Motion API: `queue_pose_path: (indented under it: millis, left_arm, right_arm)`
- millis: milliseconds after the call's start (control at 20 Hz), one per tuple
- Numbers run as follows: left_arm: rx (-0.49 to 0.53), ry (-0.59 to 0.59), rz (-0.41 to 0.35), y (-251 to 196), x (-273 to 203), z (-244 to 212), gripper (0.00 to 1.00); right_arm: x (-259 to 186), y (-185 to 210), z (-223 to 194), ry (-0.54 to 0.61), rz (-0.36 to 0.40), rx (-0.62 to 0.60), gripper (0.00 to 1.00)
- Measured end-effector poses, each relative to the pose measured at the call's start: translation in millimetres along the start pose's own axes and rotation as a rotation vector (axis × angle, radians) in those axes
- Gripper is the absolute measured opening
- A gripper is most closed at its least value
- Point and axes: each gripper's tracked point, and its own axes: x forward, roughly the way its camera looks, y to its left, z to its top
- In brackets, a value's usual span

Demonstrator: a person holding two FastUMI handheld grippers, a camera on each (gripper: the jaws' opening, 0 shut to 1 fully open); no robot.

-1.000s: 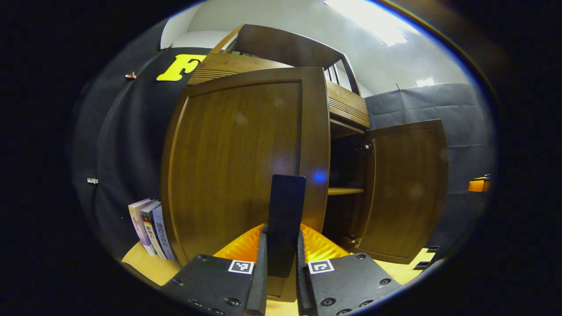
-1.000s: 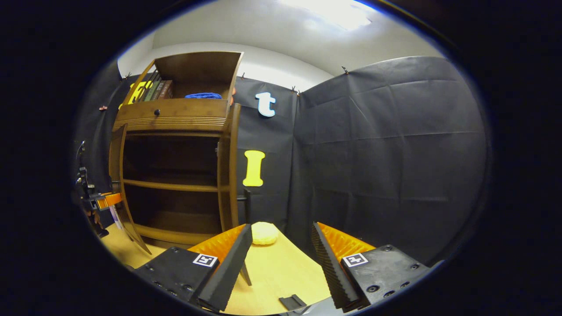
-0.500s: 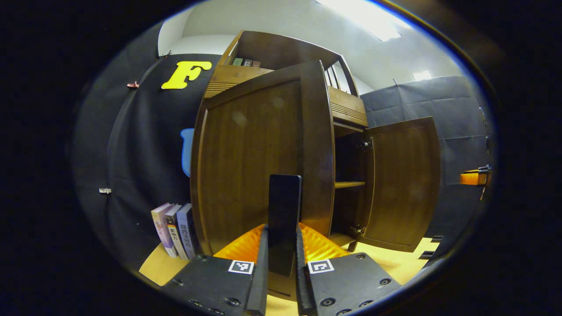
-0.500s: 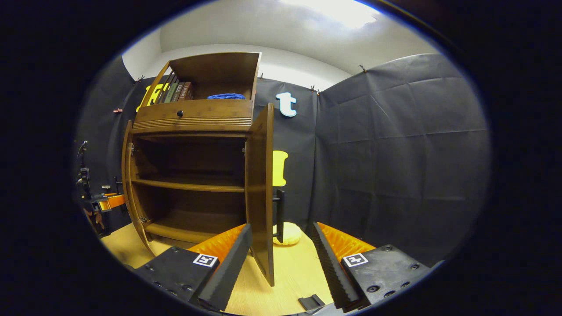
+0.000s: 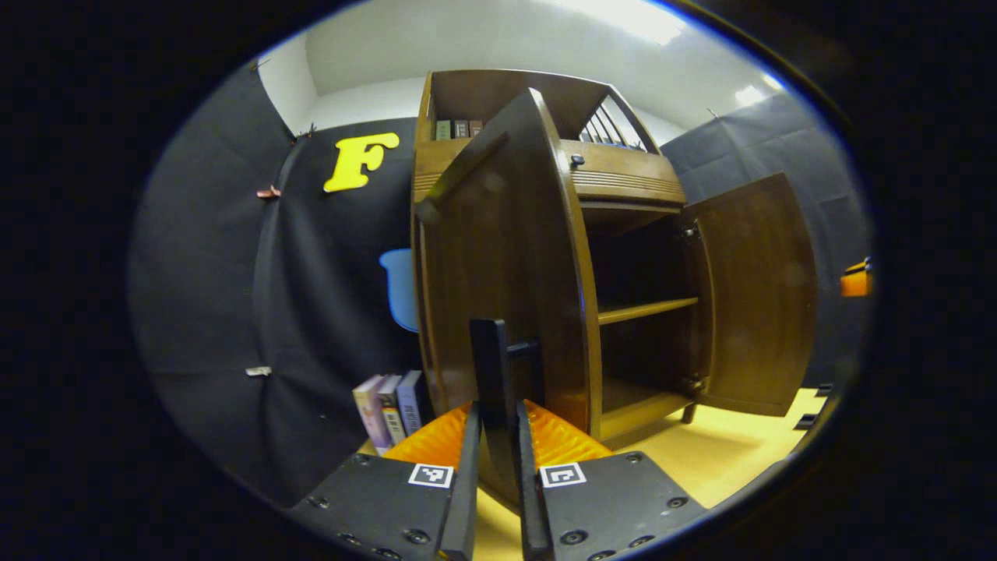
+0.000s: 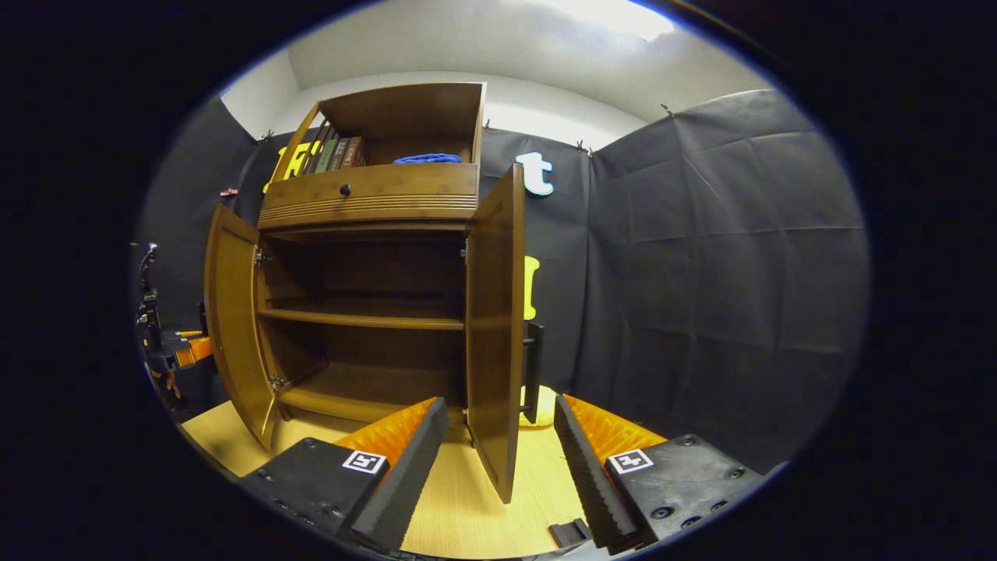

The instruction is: Open the right door of the double-door shoe cabinet with the right hand, and open the left door with the left hand.

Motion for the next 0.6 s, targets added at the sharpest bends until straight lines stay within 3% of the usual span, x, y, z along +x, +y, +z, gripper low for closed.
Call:
queue_pose_path:
  millis: [250, 400, 500, 600]
  left_arm:
    - [0.06, -0.061, 0.071, 12.1, -27.3, 20.9, 0.25]
    - [0.052, -0.041, 0.122, 27.5, -39.4, 17.2, 0.24]
    - [0.046, -0.029, 0.183, 47.7, -46.7, 14.2, 0.17]
    - [0.039, -0.021, 0.241, 66.9, -55.1, 10.4, 0.17]
  right_arm:
    - [1.4, 19.7, -0.4, 0.003, 0.076, 0.022, 0.88]
    - [-1.1, 29.5, -2.1, 0.002, 0.118, 0.03, 0.87]
    - [-1.7, 32.6, -6.0, 0.01, 0.131, 0.023, 0.88]
    - [-0.5, 33.3, -8.1, 0.021, 0.139, 0.016, 0.88]
